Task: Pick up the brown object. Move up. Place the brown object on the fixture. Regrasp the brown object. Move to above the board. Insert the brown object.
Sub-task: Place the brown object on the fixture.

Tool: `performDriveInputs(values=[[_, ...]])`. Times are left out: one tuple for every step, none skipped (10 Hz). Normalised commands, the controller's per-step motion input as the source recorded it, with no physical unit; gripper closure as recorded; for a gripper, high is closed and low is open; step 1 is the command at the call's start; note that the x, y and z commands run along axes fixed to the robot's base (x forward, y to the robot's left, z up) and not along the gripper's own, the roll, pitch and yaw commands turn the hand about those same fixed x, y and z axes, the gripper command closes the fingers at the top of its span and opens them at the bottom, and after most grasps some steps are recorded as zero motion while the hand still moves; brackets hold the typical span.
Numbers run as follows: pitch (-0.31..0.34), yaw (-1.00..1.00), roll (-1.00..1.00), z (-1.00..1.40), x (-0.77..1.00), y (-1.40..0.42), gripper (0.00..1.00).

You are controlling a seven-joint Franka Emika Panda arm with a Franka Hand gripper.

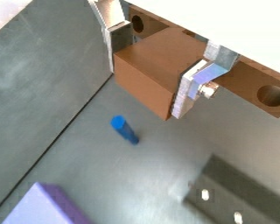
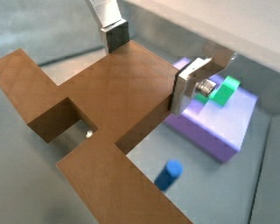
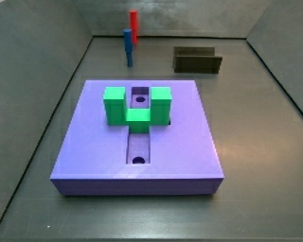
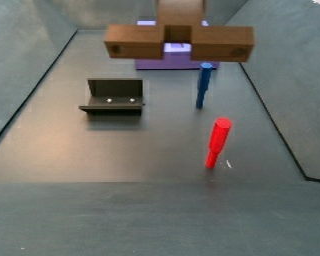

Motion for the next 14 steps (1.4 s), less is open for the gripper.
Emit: performDriveInputs(values=[[-0.014, -0.25, -1.0, 0.28, 0.84, 0.0, 1.0], [-0.006, -0.23, -1.0, 0.2, 0.87, 0.0, 1.0], [0.0, -0.2, -0.91, 0.0, 0.94, 0.0, 1.0], [0.0, -0.16, -0.85, -0.08, 0.97, 0.0, 1.0], [0.0, -0.05, -0.72, -0.32, 1.0, 0.0, 1.0], [0.0, 0.0, -0.6, -0.43, 1.0, 0.0, 1.0], [0.149, 0.0, -0.38, -0.47, 1.0, 0.0, 1.0], [0.254, 0.0, -0.23, -0.47, 1.0, 0.0, 1.0], [0.349, 0.06, -0.1, -0.47, 1.0, 0.01, 1.0], [0.406, 0.11, 0.0, -0.42, 1.0, 0.01, 1.0], [0.391, 0.13, 0.0, -0.38, 1.0, 0.0, 1.0], [0.306, 0.11, -0.05, -0.34, 1.0, 0.0, 1.0], [0.171, 0.08, -0.2, -0.29, 1.0, -0.06, 1.0], [0.043, 0.01, -0.31, -0.25, 1.0, -0.21, 1.0]])
